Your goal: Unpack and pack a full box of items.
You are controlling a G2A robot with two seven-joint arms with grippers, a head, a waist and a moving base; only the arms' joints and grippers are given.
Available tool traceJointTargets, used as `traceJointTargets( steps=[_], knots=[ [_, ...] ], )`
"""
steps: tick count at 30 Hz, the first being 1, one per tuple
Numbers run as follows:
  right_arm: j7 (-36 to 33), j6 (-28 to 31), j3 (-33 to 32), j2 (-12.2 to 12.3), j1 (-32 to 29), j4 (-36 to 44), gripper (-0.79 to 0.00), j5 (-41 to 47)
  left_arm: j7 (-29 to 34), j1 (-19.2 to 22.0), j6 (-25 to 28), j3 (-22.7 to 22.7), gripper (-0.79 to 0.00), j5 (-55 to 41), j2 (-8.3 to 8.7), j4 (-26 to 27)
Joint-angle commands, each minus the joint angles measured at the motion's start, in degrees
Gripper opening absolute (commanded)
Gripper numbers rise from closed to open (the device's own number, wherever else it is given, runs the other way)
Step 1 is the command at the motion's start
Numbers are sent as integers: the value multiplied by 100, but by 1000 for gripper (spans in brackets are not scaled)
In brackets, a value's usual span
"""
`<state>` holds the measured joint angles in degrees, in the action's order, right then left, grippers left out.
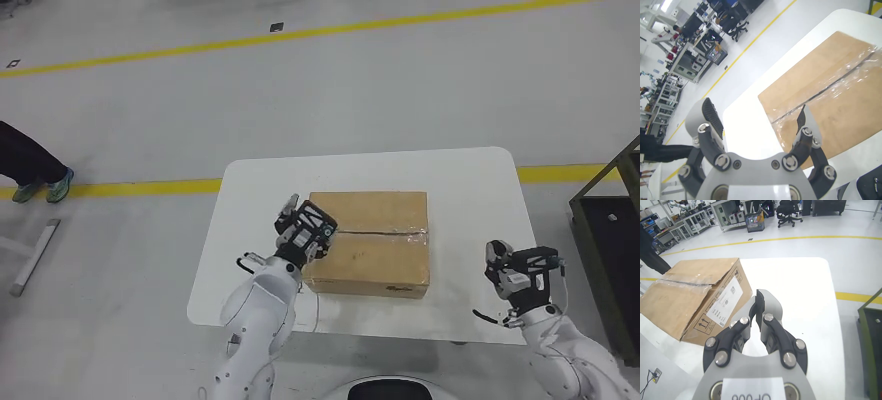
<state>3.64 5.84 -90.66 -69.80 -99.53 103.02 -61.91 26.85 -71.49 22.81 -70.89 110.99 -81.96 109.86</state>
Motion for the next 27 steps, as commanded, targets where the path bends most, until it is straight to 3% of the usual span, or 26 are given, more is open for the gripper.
traceJointTargets(
  steps=[1, 8, 21, 27],
  knots=[
    [-13, 11, -168, 10, -129, 117, -785, 47, 21, 188, 184, 302, 0, -14, -22, 1],
    [-4, 5, -469, 20, -489, 364, -785, 82, 16, 503, 413, 1069, 0, -107, -100, -175],
    [99, -4, -548, 14, -700, 549, -785, 0, 16, 503, 413, 1069, 0, -107, -100, -175],
    [72, 12, -483, 4, -650, 518, -785, -87, -147, 619, 126, 1096, 0, -260, -126, -296]
  ],
)
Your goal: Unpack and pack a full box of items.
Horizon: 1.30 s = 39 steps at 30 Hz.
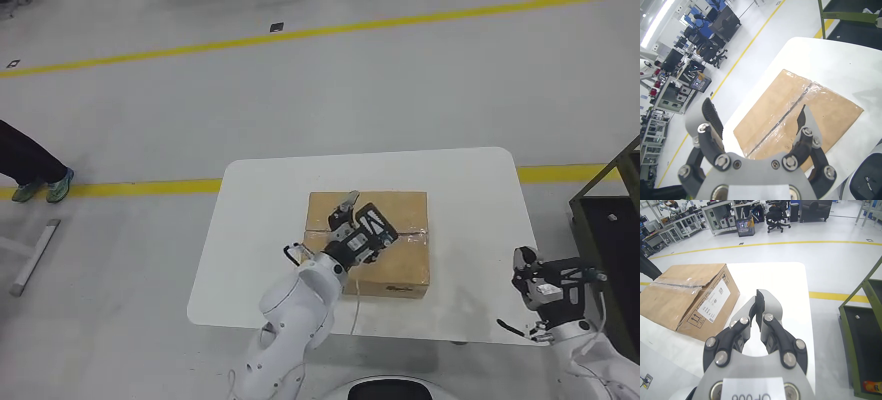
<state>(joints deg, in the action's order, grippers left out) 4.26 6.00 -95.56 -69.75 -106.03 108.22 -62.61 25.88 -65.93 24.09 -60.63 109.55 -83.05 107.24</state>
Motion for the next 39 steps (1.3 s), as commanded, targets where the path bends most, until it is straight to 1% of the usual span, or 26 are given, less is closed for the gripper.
traceJointTargets(
  steps=[1, 4, 5, 9, 13, 15, 19, 22, 23, 25, 29, 33, 36, 39],
  knots=[
    [17, -8, 15, -4, 3, -4, -785, -25, -63, 154, 17, 160, 0, -167, -35, -94],
    [21, -38, 26, -11, 5, -4, -785, -49, 96, 475, 45, 514, 0, -201, -110, -389],
    [22, -56, 28, -14, 4, -1, -785, -52, 50, 571, 48, 654, 0, -301, -144, -490],
    [21, -118, 17, -24, -5, 7, -785, -36, 187, 988, 132, 1160, 0, -365, -270, -1071],
    [22, -134, -28, -30, -25, -1, -785, -29, 363, 1288, 116, 1479, 0, -506, -389, -1622],
    [31, -144, -56, -33, -32, -9, -785, -3, 538, 1410, 87, 1533, 0, -571, -435, -1866],
    [24, -146, -89, -40, -38, -22, -785, 33, 655, 1556, 73, 1554, 0, -956, -515, -2242],
    [30, -149, -105, -46, -41, -26, -785, 59, 767, 1657, 26, 1579, -3, -994, -554, -2471],
    [30, -149, -113, -48, -42, -34, -785, 68, 853, 1682, 2, 1581, -12, -998, -565, -2566],
    [23, -143, -122, -51, -39, -44, -785, 77, 1009, 1735, -63, 1598, -117, -1018, -593, -2691],
    [13, -141, -123, -59, -32, -55, -785, 80, 1193, 1827, -112, 1624, -185, -1064, -640, -2901],
    [0, -134, -120, -66, -26, -61, -785, 90, 1257, 1906, -165, 1669, -206, -957, -673, -3008],
    [-13, -119, -120, -71, -21, -64, -785, 106, 1348, 1950, -180, 1703, -200, -861, -693, -3068],
    [-18, -109, -123, -76, -16, -68, -785, 112, 1350, 1952, -210, 1714, -234, -853, -714, -3073]
  ],
)
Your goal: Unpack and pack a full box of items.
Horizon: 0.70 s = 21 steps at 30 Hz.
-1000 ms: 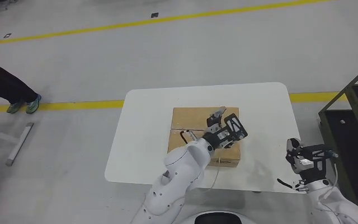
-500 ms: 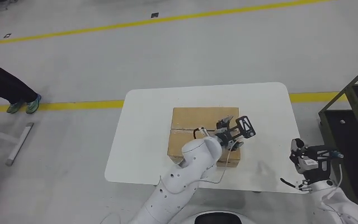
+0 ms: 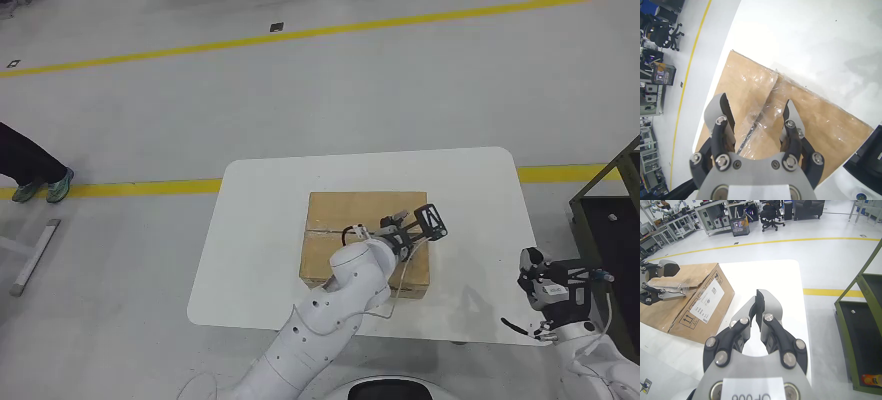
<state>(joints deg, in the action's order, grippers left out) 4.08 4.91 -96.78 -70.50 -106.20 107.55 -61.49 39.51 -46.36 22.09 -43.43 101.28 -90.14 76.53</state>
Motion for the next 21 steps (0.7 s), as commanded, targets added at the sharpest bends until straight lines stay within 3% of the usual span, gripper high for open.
traceJointTargets(
  steps=[1, 5, 7, 10, 12, 17, 21],
  knots=[
    [-8, 6, 1, -3, 2, -2, -785, 8, 13, 11, 4, 9, -259, 44, -8, -8],
    [-31, 19, 5, -9, 22, -5, -785, 1, 42, 10, -25, 25, -366, 150, -25, -4],
    [-47, 23, 18, -12, 35, -14, -785, -6, 48, 6, -35, 24, -486, 195, -31, 16],
    [-54, 31, 32, -16, 54, -27, -785, -25, 54, -10, -42, 5, -551, 247, -36, 40],
    [-69, 29, 36, -19, 64, -33, -785, -25, 58, -29, -47, -19, -683, 261, -38, 60],
    [-83, 39, 40, -25, 87, -47, -785, -47, 113, -103, -76, -119, -785, 281, -33, 128],
    [-90, 58, 42, -31, 96, -56, -785, -21, 126, -201, -114, -270, -785, 242, -14, 312]
  ],
)
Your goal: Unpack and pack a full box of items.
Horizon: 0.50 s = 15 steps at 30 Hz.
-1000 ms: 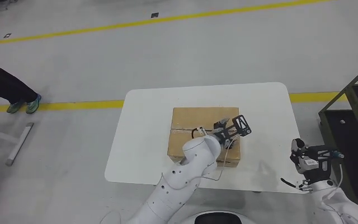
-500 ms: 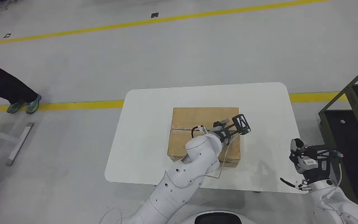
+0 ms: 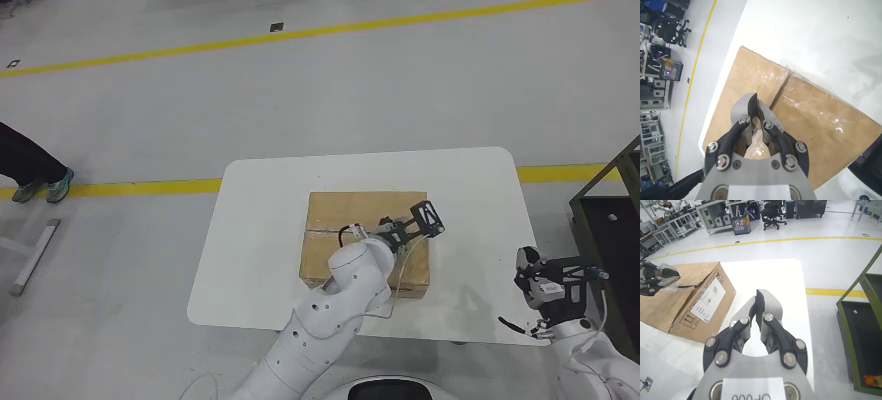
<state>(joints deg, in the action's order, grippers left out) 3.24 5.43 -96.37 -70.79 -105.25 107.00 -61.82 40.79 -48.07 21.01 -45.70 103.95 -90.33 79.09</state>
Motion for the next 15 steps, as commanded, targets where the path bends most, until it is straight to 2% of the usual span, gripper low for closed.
traceJointTargets(
  steps=[1, 7, 15],
  knots=[
    [-13, 17, 3, -3, 6, 0, -785, 33, 21, -55, -14, -91, -785, -16, 16, 131],
    [-112, 164, 17, -9, 56, 57, -785, 218, 64, -268, -26, -479, -785, 49, 102, 574],
    [-392, 779, 56, 3, 211, 430, -785, 698, -50, -539, 229, -1065, -785, 389, 265, 1241]
  ],
)
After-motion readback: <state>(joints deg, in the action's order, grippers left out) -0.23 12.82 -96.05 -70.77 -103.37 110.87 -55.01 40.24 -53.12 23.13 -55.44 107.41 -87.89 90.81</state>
